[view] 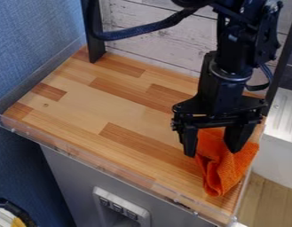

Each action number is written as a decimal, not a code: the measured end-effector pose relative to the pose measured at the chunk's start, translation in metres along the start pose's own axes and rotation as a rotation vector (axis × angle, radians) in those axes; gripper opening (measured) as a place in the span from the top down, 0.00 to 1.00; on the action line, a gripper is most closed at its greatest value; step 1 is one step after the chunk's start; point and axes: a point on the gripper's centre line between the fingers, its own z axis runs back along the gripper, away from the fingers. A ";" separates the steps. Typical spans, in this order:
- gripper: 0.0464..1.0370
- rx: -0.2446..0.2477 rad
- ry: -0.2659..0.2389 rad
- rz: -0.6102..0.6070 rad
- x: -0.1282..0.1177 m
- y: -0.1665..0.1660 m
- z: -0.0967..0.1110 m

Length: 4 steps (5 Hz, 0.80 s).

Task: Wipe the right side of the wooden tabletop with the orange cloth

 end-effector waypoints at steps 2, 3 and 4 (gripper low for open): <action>0.04 -0.013 0.024 -0.035 -0.004 -0.001 -0.001; 0.04 -0.036 0.025 -0.034 0.001 -0.005 0.000; 0.04 -0.059 0.026 -0.036 0.008 -0.011 -0.002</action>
